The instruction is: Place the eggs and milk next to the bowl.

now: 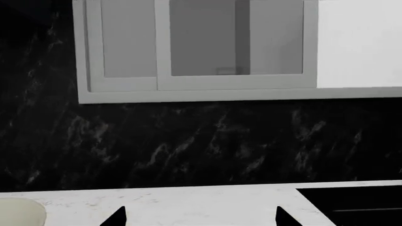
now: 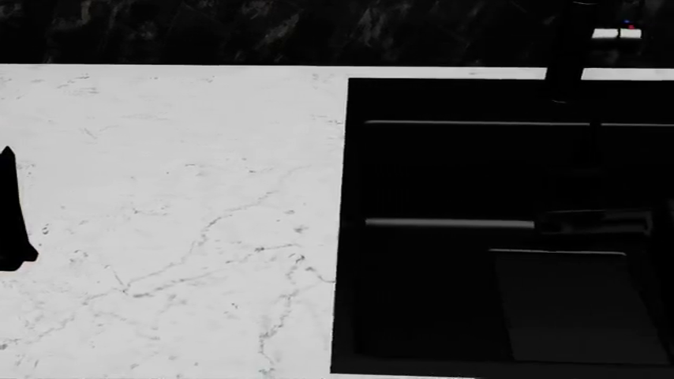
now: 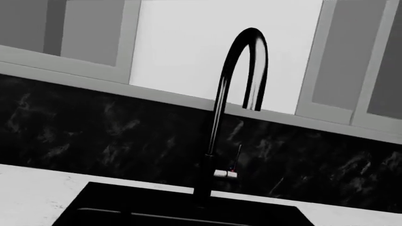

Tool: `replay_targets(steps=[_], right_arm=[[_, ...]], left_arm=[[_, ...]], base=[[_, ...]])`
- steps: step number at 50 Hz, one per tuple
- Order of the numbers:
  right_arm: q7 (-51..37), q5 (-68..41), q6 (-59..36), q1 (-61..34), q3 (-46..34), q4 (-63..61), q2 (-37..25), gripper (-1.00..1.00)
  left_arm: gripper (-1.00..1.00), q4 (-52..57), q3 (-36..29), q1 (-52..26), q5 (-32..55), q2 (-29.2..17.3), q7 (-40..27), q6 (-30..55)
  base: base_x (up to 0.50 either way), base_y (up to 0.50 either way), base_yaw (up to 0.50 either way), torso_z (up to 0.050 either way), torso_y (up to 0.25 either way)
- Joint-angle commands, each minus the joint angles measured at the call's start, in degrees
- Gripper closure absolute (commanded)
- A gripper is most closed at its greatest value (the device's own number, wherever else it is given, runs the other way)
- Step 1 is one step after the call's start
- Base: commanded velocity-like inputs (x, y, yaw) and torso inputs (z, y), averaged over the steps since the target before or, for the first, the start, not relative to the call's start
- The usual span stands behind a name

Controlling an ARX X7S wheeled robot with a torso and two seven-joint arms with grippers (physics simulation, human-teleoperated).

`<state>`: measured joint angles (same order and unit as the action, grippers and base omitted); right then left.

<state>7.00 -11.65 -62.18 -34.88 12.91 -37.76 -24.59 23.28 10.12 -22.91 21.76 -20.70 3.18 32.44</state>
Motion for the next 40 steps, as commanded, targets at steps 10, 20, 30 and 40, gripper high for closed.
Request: replay_targets(steps=[10,20,30,40], right_arm=[[0.0,-1.0,-1.3,0.8,1.3,-1.2,-0.6,-1.00],[-0.1,-1.1,-1.3,0.8,1.0,-1.1,-0.7,-1.00],[-0.2,-1.5,-2.2,0.4,1.0,-1.5,-0.9,-1.00],[-0.4,-1.7,-2.6,0.1,0.6,-1.8,-0.9,-1.00]], left_arm=[[-1.00,0.4,-0.1,0.7,0.8,-0.1,0.1,-0.3],[-1.00,0.1,-0.2,0.9,1.0,-0.1,0.1,-0.7],[-1.00,-0.1,-0.4,0.8,1.1,-0.1,0.0,-0.9],[-1.00,-0.2,0.0,1.3,1.5,-0.3,0.0,-1.2]], base=[[0.00,-0.50,0.00,0.000,0.000],[0.00,-0.50,0.00,0.000,0.000],[0.00,-0.50,0.00,0.000,0.000],[0.00,-0.50,0.00,0.000,0.000]])
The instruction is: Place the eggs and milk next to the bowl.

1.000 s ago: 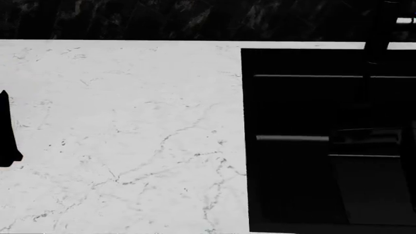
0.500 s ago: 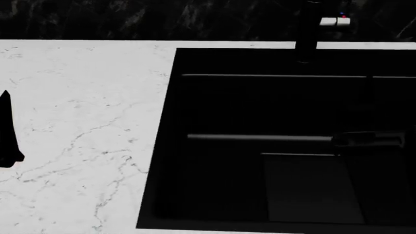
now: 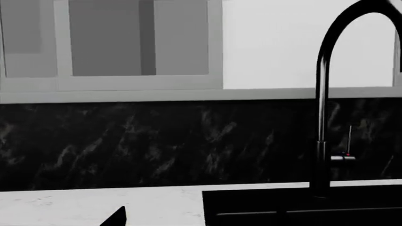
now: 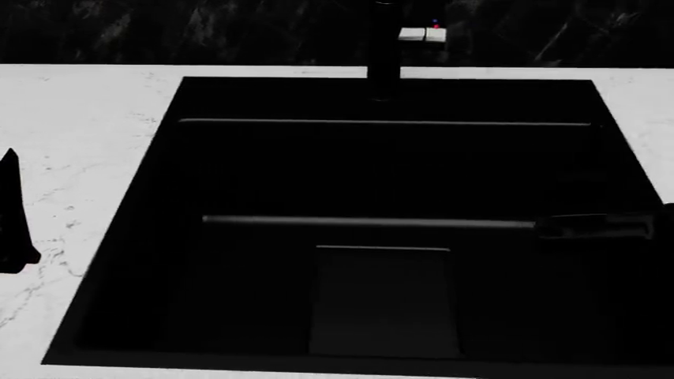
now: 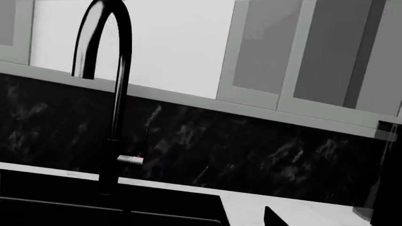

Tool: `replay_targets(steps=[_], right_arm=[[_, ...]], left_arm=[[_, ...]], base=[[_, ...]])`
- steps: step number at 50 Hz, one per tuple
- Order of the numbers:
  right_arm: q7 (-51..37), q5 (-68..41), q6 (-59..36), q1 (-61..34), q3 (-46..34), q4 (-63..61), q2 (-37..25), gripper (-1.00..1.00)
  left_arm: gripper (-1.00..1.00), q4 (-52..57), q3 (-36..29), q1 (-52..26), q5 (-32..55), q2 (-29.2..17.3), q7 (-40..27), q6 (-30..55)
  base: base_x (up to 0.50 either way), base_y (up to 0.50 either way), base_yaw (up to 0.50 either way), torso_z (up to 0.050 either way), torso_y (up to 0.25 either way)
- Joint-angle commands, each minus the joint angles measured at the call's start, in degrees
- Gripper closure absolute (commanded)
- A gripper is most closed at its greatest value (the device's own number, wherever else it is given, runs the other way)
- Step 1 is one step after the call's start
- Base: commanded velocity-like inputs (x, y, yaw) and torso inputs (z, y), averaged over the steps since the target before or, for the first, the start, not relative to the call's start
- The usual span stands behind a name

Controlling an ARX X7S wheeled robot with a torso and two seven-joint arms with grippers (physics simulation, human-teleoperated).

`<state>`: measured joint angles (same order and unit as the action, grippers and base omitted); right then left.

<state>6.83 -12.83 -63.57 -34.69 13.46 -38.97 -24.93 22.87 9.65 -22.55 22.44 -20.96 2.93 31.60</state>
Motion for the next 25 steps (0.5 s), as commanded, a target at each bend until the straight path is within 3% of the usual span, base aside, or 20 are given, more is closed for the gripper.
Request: replay_targets(steps=[1,25], right_arm=[[-0.2,-0.6,-1.2,-0.1,0.0,-0.6,-0.5,-1.00],[-0.3,-1.2,-1.7,-0.4,-0.2,-0.9,-0.8,-1.00]], left_arm=[[-1.00,0.2,0.5,1.0,0.9,-0.1,0.2,-0.4],[-1.00,0.5,0.5,1.0,1.5,-0.4,-0.2,-0.4]], base=[[0.00,-0.50,0.00,0.000,0.000],[0.00,-0.50,0.00,0.000,0.000]])
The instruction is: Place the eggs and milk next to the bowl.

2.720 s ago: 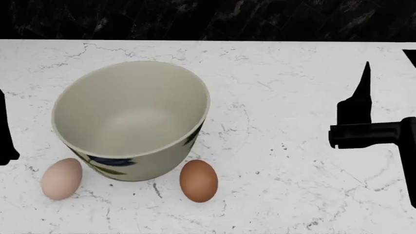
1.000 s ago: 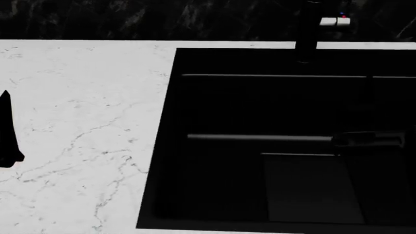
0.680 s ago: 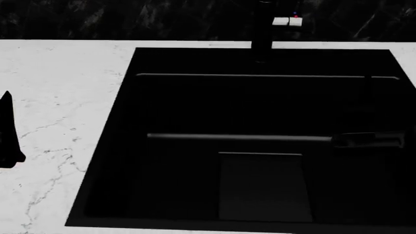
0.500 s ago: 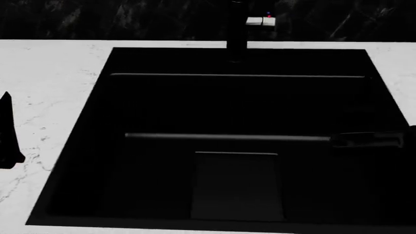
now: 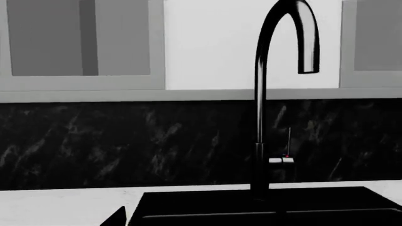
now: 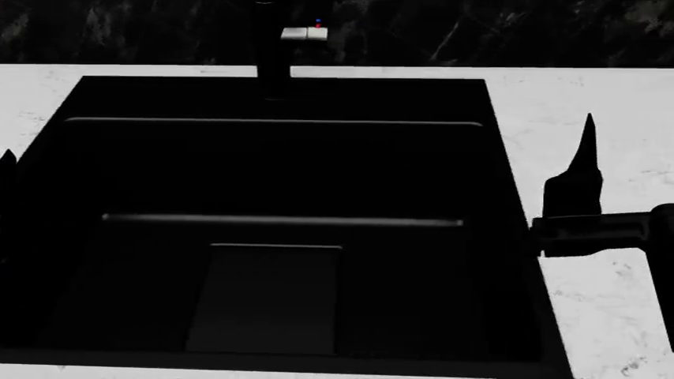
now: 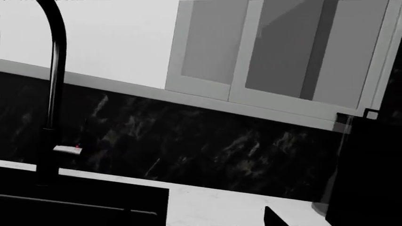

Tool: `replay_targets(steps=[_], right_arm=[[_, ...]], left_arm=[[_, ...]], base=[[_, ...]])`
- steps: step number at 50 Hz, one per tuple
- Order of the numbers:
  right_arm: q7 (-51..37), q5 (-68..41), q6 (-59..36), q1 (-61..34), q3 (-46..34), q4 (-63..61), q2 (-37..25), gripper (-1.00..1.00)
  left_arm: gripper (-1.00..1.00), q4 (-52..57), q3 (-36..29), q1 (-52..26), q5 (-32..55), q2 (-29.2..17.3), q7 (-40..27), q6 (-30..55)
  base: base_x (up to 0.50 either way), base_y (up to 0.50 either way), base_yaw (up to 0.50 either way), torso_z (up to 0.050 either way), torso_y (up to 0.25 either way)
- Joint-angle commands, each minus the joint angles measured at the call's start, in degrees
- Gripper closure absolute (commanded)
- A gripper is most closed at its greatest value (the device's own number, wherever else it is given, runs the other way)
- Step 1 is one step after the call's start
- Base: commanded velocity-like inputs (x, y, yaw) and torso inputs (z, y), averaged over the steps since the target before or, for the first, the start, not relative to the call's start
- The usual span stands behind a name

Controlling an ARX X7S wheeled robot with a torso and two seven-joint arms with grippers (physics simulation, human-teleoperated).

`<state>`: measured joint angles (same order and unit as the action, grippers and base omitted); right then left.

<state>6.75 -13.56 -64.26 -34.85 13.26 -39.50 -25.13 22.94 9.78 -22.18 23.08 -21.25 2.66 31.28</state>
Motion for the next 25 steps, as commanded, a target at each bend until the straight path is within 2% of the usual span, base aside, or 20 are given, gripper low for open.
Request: replay_targets(steps=[1,14,25], right_arm=[[-0.2,-0.6,-1.1,-0.5,-0.2,-0.2,-0.6,-1.00],[-0.4,-0.9,-1.8,-0.6,-0.4,-0.9,-0.6,-1.00],[-0.5,-1.2,-1.8,-0.4,-0.3,-1.0,-0.6,-1.00]], left_arm=[[-1.00,0.1,0.3,0.5,0.8,0.0,0.2,-0.2],[-1.00,0.2,0.8,0.9,1.2,-0.3,0.1,-0.5],[-1.00,0.2,0.8,1.1,1.3,-0.5,-0.1,-0.8]], base=[[0.00,-0.50,0.00,0.000,0.000],[-0.01,-0.50,0.00,0.000,0.000],[-0.20,-0.47,0.00,0.000,0.000]])
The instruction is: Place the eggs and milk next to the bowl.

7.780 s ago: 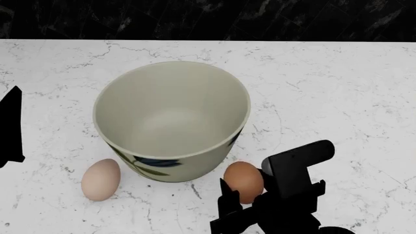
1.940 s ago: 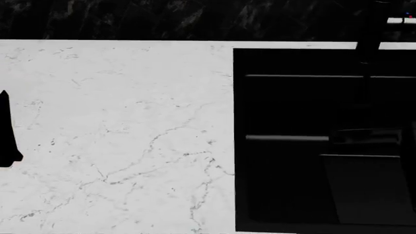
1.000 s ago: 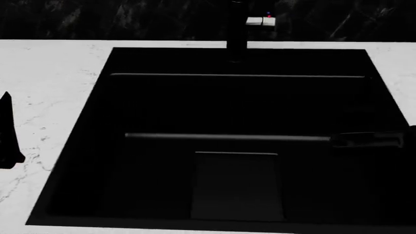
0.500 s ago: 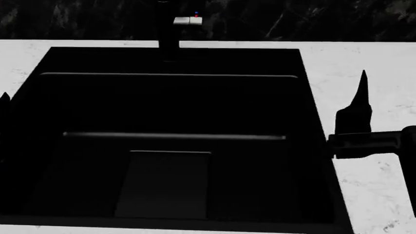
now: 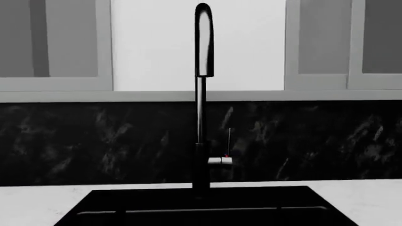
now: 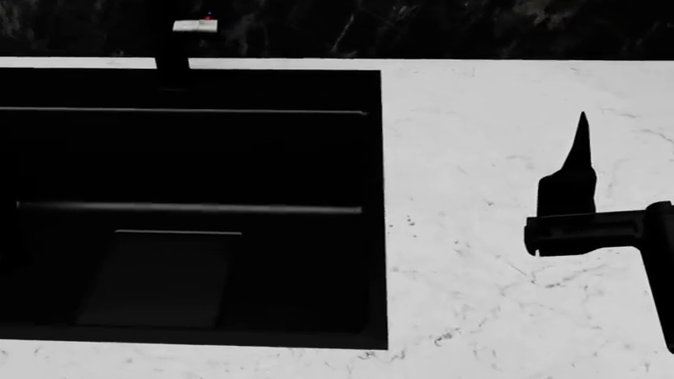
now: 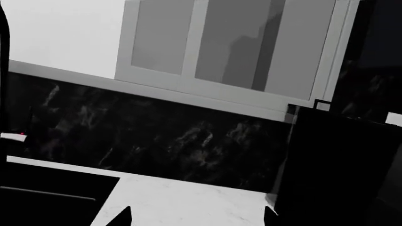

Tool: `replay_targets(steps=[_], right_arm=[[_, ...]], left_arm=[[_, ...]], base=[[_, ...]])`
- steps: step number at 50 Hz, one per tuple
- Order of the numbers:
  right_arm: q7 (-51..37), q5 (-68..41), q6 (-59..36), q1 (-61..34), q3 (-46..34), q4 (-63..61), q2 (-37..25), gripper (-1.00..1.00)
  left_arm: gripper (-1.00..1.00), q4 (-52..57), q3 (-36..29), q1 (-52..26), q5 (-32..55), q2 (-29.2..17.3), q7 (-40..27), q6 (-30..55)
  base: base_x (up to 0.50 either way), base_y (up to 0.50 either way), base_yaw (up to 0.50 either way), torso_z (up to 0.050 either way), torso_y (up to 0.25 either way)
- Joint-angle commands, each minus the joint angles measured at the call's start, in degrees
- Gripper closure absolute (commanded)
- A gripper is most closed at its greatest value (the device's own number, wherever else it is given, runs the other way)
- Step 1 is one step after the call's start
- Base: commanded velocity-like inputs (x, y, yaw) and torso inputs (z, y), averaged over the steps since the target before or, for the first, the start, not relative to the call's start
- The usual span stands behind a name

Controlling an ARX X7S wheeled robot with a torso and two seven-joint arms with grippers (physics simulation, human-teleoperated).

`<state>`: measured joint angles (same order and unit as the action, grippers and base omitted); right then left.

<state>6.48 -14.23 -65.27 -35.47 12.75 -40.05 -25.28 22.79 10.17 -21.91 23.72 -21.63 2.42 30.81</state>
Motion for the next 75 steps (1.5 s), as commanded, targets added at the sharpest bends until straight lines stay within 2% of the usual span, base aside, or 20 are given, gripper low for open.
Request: replay_targets(steps=[1,14,75], right_arm=[[-0.2,-0.5,-0.8,0.2,0.2,-0.4,-0.5,-1.00],[-0.3,-0.8,-0.7,-0.7,-0.6,0.5,-0.4,-1.00],[-0.5,-2.8,-3.4,-1.6,-1.4,-1.1,-1.3,-1.00]], left_arm=[[-1.00,0.3,0.5,0.8,0.7,-0.1,0.1,-0.3],[-1.00,-0.3,0.3,0.4,0.7,-0.3,0.0,-0.5],[-1.00,-0.8,0.6,1.5,1.8,-0.8,-0.5,-1.7]], base=[[-0.23,-0.46,0.00,0.000,0.000],[-0.17,-0.48,0.00,0.000,0.000],[0.00,-0.50,0.00,0.000,0.000]])
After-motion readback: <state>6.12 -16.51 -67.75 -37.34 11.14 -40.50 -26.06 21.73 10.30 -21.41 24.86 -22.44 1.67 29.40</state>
